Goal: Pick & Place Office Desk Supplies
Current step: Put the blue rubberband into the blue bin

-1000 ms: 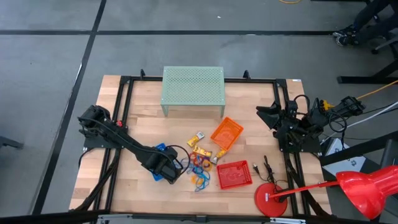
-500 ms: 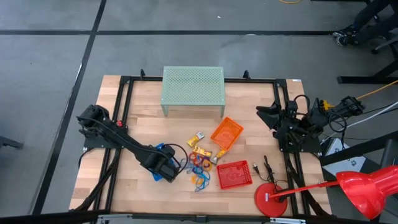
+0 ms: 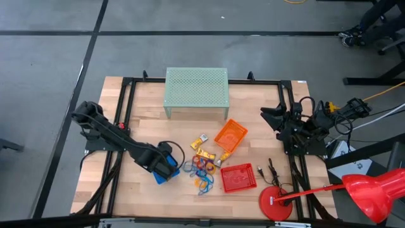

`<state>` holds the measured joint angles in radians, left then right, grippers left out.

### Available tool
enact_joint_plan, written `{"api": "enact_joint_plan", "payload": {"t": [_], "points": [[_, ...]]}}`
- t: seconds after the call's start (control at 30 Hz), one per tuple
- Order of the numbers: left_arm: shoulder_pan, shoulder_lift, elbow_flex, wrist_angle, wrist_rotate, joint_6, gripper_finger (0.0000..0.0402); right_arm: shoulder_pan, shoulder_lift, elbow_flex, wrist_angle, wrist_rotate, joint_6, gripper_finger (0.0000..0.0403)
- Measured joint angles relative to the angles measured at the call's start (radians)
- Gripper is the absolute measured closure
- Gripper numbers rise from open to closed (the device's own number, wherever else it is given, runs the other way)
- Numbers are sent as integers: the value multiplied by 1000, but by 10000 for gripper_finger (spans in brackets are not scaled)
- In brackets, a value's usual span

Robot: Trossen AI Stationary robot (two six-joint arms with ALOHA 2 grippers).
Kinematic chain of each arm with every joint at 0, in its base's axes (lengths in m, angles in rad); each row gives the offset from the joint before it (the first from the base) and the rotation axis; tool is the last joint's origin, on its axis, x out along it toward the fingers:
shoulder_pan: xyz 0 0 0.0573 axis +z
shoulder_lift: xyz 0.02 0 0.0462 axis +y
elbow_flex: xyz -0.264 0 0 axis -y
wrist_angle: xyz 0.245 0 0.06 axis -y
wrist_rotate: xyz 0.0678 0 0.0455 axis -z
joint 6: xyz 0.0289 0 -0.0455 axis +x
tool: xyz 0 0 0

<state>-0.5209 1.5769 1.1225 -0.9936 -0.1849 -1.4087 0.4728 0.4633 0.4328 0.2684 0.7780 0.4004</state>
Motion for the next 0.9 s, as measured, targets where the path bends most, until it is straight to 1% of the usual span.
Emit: {"api": "enact_joint_plan", "payload": {"t": [0.1,0.23,0.3,0.4,0.53,0.67,0.73,0.8,0.9], "points": [[0,-11,-45,80,-16,-35,396,0,0,0,0,0,0,225],[3,-32,-60,85,-21,-34,376,0,0,0,0,0,0,225],[7,-45,-59,85,-9,-20,354,0,0,0,0,0,0,225],[13,-67,-59,75,2,-7,311,0,0,0,0,0,0,225],[12,-84,-59,-1,21,-20,252,0,0,0,-1,15,0,225],[16,-106,-52,10,12,-4,213,0,0,0,-1,26,0,225],[31,-118,-35,70,-30,11,205,0,0,0,-1,27,0,225],[54,-131,-11,165,-85,74,203,0,0,0,-2,38,-1,225],[111,-121,41,311,-90,224,204,0,0,0,-2,52,-1,225]]}}
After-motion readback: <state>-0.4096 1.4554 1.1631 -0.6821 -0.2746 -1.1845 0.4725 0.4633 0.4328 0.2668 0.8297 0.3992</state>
